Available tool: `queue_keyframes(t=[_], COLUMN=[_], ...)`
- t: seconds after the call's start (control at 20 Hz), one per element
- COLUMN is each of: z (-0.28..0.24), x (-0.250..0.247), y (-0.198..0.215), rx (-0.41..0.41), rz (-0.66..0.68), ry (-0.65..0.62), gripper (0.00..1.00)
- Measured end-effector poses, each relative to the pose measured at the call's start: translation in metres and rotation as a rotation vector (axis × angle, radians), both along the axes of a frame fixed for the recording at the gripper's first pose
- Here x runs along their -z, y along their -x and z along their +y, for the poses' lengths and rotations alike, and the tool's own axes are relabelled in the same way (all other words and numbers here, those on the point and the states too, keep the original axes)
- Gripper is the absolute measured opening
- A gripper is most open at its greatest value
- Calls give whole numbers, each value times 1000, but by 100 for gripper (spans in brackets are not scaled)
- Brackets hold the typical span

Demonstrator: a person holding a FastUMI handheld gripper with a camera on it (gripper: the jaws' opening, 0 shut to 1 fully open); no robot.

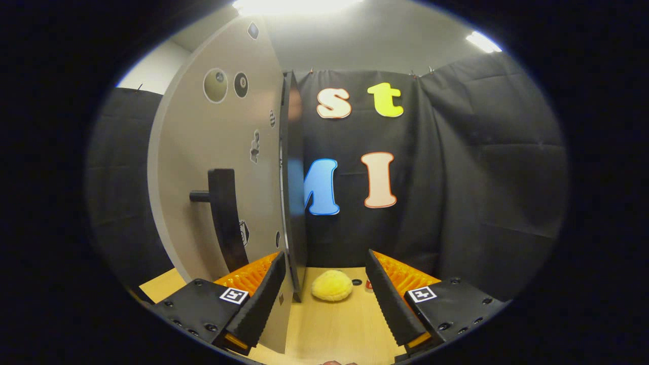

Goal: Open the shoe cabinet door, grab the shoes and put them into the shoe cabinet, then close the shoe cabinet door.

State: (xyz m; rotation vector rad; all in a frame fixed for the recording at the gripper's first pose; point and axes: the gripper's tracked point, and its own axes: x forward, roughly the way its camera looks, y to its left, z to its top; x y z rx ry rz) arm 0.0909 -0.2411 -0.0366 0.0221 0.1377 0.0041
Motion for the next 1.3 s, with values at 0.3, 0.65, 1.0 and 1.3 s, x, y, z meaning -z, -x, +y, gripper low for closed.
queue_keyframes(t=[0.3,0.65,1.0,1.3], z=[7,87,176,239], x=[-13,-13,-14,-23], y=[5,17,0,-21], rx=[47,34,-18,-78], rz=[-21,-27,-47,-59], ry=[12,-37,-53,-19], gripper=[95,95,96,96])
